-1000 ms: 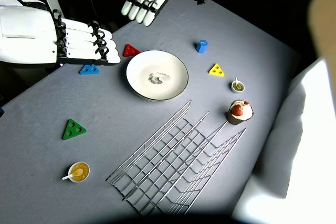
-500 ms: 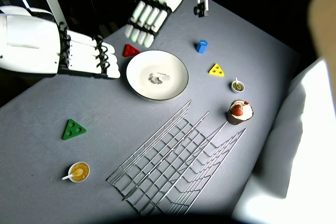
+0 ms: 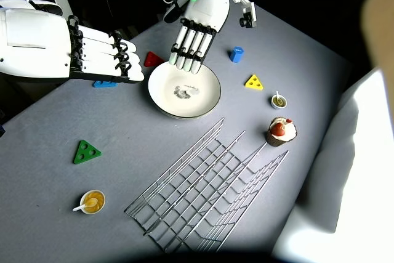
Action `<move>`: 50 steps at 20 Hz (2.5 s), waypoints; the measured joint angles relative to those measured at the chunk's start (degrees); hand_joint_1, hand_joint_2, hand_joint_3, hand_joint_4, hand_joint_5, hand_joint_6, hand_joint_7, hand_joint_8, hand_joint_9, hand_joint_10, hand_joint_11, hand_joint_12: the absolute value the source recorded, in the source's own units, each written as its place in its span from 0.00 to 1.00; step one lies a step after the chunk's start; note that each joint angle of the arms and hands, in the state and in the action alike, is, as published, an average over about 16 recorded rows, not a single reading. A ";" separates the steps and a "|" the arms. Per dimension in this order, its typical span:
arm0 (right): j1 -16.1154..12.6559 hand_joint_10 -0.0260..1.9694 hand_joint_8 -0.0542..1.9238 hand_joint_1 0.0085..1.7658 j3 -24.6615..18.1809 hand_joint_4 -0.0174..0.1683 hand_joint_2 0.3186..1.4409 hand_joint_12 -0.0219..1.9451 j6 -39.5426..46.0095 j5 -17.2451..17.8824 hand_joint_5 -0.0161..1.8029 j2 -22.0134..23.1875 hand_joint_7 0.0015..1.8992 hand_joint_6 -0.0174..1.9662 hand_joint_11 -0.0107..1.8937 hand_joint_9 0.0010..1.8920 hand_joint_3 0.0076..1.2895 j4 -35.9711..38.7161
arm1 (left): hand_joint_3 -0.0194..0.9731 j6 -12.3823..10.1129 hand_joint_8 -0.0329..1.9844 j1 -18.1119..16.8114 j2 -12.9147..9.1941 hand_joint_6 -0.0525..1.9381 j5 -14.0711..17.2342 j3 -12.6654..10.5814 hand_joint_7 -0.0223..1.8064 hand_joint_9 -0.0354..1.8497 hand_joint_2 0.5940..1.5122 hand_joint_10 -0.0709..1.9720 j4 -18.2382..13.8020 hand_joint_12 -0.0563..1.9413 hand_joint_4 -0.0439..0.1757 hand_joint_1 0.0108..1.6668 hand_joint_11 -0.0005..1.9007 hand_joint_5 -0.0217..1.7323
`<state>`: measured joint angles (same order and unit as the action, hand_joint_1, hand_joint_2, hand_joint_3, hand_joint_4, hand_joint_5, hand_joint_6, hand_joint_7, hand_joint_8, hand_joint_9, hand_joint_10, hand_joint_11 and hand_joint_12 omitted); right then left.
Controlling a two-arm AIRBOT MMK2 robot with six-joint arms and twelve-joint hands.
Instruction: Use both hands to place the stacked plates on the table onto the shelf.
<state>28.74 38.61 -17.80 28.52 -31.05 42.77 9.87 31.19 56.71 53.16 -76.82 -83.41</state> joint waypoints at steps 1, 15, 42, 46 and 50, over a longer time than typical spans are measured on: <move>0.00 0.01 0.03 0.01 0.01 0.06 0.53 0.03 -0.35 0.20 0.10 0.00 0.09 0.01 0.09 0.10 0.01 -0.12 | 0.02 0.06 0.02 0.16 0.18 0.03 -0.30 -0.29 0.12 0.11 0.40 0.04 -0.33 0.05 0.22 0.00 0.09 0.11; 0.14 0.01 0.03 0.01 0.14 0.08 0.55 0.03 -5.53 1.34 0.11 -0.03 0.11 0.01 0.10 0.11 0.01 1.00 | 0.02 0.89 0.02 2.28 2.08 0.02 -3.91 -3.01 0.11 0.11 0.41 0.04 -2.98 0.04 0.17 0.00 0.08 0.09; 0.04 0.01 0.03 0.21 -0.22 0.14 0.49 0.03 -24.84 -3.37 0.12 -4.07 0.12 0.01 0.13 0.12 0.01 2.98 | 0.02 -1.45 0.01 1.11 11.87 0.01 -6.68 -3.87 0.09 0.11 0.42 0.03 0.19 0.04 0.16 0.01 0.09 0.09; 0.29 0.01 0.03 0.35 1.09 0.14 0.47 0.03 -29.89 -4.00 0.13 -5.96 0.13 0.01 0.15 0.13 0.01 -0.78 | 0.02 -1.60 0.01 0.46 12.97 0.01 -6.49 -4.52 0.09 0.11 0.42 0.03 -0.07 0.03 0.16 0.01 0.09 0.09; 0.73 0.01 0.03 0.49 2.84 0.14 0.46 0.03 -34.01 -4.43 0.15 -7.75 0.14 0.01 0.16 0.13 0.01 -4.89 | 0.02 -1.89 0.01 0.15 13.50 0.01 -5.77 -5.61 0.10 0.12 0.43 0.03 -0.07 0.03 0.17 0.01 0.09 0.10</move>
<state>29.46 41.45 -51.81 24.09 -38.80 37.88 7.98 31.33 70.21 47.39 -82.43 -83.48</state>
